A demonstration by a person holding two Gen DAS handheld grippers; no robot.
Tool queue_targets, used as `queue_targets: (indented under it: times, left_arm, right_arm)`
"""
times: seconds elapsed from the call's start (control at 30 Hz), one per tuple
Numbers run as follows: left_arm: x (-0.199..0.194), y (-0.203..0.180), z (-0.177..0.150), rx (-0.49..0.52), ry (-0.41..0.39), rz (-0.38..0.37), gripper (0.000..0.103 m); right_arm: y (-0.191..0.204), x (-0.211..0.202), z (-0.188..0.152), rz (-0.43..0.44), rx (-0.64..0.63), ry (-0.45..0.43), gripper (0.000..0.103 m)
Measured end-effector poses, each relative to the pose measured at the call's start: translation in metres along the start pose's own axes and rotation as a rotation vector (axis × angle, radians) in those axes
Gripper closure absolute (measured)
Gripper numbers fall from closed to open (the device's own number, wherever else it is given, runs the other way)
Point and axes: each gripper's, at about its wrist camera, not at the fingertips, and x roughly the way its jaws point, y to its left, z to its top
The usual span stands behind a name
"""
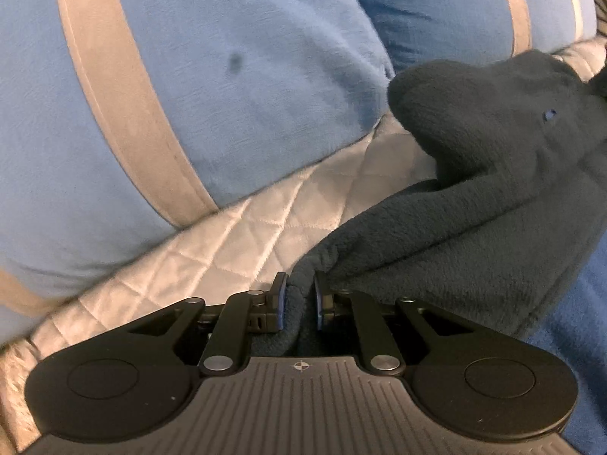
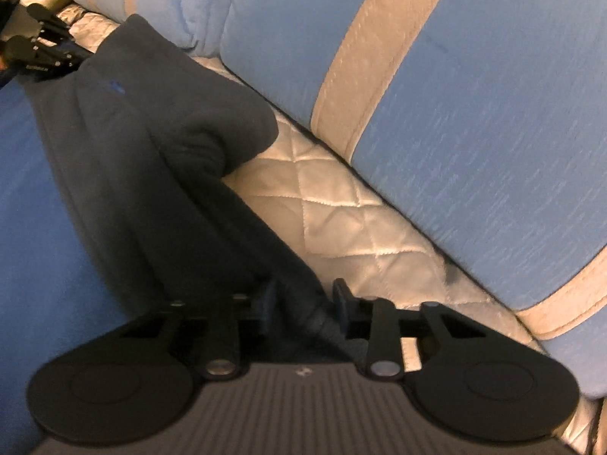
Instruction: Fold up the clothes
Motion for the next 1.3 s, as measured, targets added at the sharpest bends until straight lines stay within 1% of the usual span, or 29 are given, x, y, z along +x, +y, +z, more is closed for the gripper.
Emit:
queue_targets:
  times: [0.07,0.13,0.2,0.3,0.47,0.6,0.7,0.73,0.77,0.8,0.83,0.87,0.9,0.93,0.97,1.03,1.07,1.2,1.27,1.3]
  left_arm:
    - [-0.006,-0.008,-0.001,0.072,-0.034,0.065,0.09]
    - [-0.008,-0.011,0.002,0.124,-0.047,0.12,0.09]
    - [-0.007,-0.015,0.004,0.171,-0.058,0.17,0.09]
    - [0.0,-0.02,0.009,0.229,-0.068,0.229,0.09]
    - [0.019,-0.012,0.02,0.2,-0.069,0.247,0.09]
    - [0.035,-0.008,0.03,0.178,-0.066,0.278,0.09]
    - [0.045,-0.004,0.036,0.129,-0.039,0.236,0.089]
    - [0.046,-0.004,0.038,0.121,-0.032,0.234,0.086]
    - [0.046,-0.005,0.039,0.115,-0.025,0.235,0.083]
    - [0.043,-0.005,0.04,0.11,-0.025,0.259,0.072]
    - [0.039,-0.004,0.041,0.106,-0.025,0.288,0.057]
    - [0.036,-0.003,0.042,0.101,-0.026,0.316,0.048]
    - [0.029,0.0,0.044,0.066,-0.026,0.335,0.036]
    - [0.02,0.005,0.045,0.02,-0.033,0.337,0.035]
    - [0.007,0.011,0.045,-0.022,-0.05,0.329,0.035]
    - [-0.02,0.02,0.044,-0.092,-0.083,0.314,0.034]
    - [-0.036,0.025,0.042,-0.126,-0.098,0.298,0.034]
    - [-0.103,0.039,0.032,-0.25,-0.153,0.23,0.034]
    - [-0.139,0.042,0.03,-0.293,-0.196,0.205,0.032]
    - [-0.156,0.046,0.028,-0.305,-0.226,0.199,0.029]
  right_arm:
    - [0.013,0.001,0.003,-0.077,-0.071,0.015,0.087]
    - [0.028,0.002,0.005,-0.179,-0.164,0.02,0.088]
    - [0.039,0.003,0.005,-0.247,-0.217,0.014,0.088]
    - [0.043,0.006,0.003,-0.328,-0.226,-0.012,0.089]
    - [0.036,0.013,0.008,-0.43,-0.204,-0.04,0.089]
    - [0.03,0.023,0.022,-0.475,-0.179,-0.048,0.089]
    - [0.028,0.03,0.029,-0.485,-0.175,-0.045,0.088]
    - [0.026,0.028,0.03,-0.478,-0.16,-0.044,0.087]
    - [0.023,0.026,0.031,-0.472,-0.144,-0.043,0.075]
    - [0.021,0.025,0.033,-0.465,-0.129,-0.043,0.064]
    - [0.019,0.023,0.034,-0.458,-0.114,-0.042,0.059]
    - [0.016,0.019,0.035,-0.46,-0.085,-0.046,0.044]
    - [0.011,0.011,0.036,-0.47,-0.04,-0.056,0.035]
    - [0.007,0.002,0.036,-0.481,0.006,-0.071,0.018]
    - [0.003,-0.009,0.036,-0.484,0.053,-0.095,0.009]
    - [-0.003,-0.035,0.033,-0.472,0.136,-0.139,0.002]
    - [-0.005,-0.049,0.032,-0.467,0.167,-0.158,0.0]
    - [-0.001,-0.113,0.019,-0.448,0.219,-0.232,0.0]
    - [0.005,-0.151,0.01,-0.419,0.25,-0.274,0.0]
    - [0.011,-0.171,0.007,-0.406,0.262,-0.293,0.0]
